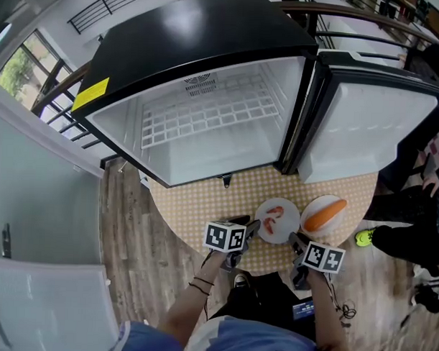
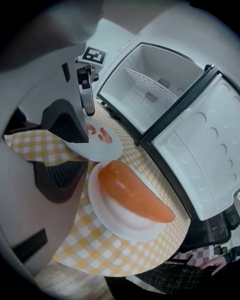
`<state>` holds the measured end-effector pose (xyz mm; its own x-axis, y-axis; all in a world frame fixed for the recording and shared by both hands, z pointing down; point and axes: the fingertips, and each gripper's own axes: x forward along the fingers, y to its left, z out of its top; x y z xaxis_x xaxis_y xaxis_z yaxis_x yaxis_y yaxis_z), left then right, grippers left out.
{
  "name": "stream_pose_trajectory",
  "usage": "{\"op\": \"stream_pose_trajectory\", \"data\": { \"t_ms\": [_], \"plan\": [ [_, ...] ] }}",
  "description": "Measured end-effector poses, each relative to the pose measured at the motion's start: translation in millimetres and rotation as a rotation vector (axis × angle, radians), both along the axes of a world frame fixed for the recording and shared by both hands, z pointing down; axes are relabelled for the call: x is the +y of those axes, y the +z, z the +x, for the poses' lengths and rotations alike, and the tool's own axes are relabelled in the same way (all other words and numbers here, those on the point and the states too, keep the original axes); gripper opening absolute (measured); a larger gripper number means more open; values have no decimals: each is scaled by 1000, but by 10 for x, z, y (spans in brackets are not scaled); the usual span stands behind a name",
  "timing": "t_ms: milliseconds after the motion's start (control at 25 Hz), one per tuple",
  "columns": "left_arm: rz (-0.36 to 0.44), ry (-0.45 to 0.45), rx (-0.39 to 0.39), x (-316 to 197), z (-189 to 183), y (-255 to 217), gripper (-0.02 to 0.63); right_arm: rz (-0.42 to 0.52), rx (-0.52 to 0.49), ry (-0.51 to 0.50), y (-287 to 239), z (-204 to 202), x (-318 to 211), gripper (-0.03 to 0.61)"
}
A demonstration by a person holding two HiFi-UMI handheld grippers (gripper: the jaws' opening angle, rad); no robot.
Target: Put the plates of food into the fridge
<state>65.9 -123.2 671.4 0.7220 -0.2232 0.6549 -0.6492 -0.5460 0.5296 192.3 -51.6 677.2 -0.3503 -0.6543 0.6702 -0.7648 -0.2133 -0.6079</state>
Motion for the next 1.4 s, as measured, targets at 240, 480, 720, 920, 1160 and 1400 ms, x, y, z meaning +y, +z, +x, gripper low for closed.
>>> {"op": "stream_pose_trajectory", "data": {
  "t_ms": [240, 480, 720, 920, 1160, 1400],
  "plan": [
    [-6, 0, -39, -46, 60, 102, 155, -19, -63, 60, 66, 59, -72, 100],
    [-13, -10, -89, -36, 72, 147, 86, -61, -93, 56, 64, 39, -85, 57],
    [-67, -153, -11, 33, -79, 78, 64, -51, -125, -1, -90, -41, -90, 40],
    [-51, -265, 25, 107, -234, -107, 66, -14, -86, -88, -307, -130, -174, 40],
    [26, -373, 49, -60, -416, -372, 64, 38, -100, -164, -483, -257, -500, 40],
    [72, -458, 44, -173, -779, -583, 61, 85, -106, -238, -683, -562, -751, 40]
  ]
}}
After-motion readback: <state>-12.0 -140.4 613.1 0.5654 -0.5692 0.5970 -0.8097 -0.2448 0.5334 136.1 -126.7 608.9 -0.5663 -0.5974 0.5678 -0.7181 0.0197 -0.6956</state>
